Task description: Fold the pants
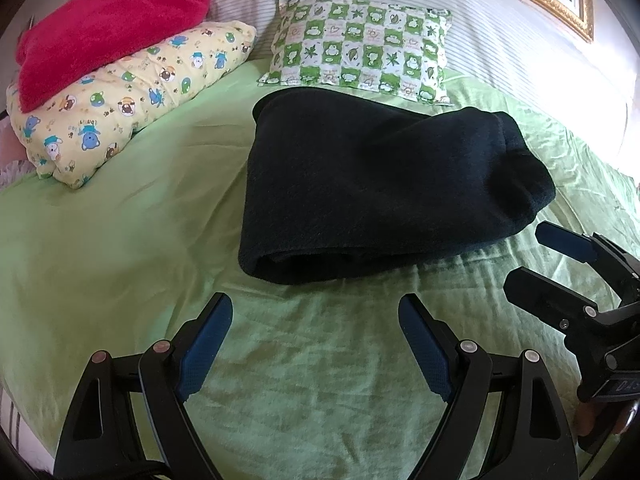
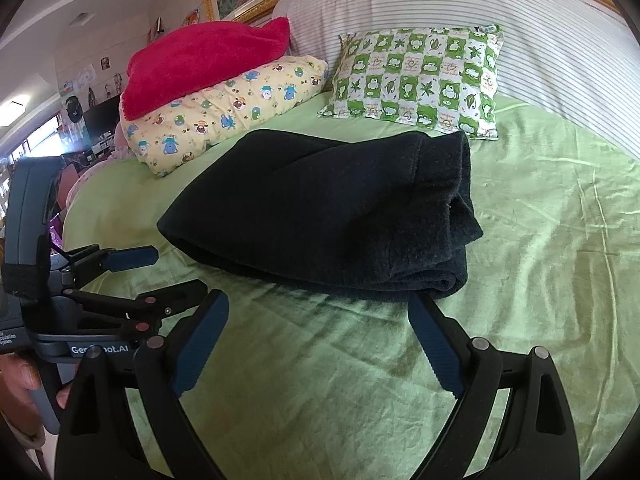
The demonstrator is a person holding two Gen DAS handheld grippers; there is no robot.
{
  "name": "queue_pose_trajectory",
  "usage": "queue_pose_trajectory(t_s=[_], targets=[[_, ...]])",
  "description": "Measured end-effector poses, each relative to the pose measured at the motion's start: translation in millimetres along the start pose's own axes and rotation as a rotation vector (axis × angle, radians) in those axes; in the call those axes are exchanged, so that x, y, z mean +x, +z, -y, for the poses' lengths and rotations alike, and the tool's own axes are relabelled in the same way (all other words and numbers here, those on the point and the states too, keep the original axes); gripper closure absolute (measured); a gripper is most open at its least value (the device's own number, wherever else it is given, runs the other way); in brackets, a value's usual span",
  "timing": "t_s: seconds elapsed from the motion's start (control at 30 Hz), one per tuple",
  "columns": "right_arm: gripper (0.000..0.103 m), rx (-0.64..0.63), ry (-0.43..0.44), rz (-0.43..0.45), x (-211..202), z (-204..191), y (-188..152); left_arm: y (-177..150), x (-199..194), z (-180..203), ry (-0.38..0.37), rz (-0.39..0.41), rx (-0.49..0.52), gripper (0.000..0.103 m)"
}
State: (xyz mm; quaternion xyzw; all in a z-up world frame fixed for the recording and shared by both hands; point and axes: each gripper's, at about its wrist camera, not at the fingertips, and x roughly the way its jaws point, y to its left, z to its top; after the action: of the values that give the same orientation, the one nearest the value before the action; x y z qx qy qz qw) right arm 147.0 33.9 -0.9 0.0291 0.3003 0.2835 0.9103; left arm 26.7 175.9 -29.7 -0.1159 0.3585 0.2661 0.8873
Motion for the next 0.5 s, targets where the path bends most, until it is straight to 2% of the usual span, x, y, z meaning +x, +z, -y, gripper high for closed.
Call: queue_pose_trajectory(t_s=[0.5], targets=[[0.011, 0.004, 0.0, 0.007, 2.7, -0.1, 6.2, 6.3, -3.4, 1.2, 0.009, 0.029, 0.003, 0.017]])
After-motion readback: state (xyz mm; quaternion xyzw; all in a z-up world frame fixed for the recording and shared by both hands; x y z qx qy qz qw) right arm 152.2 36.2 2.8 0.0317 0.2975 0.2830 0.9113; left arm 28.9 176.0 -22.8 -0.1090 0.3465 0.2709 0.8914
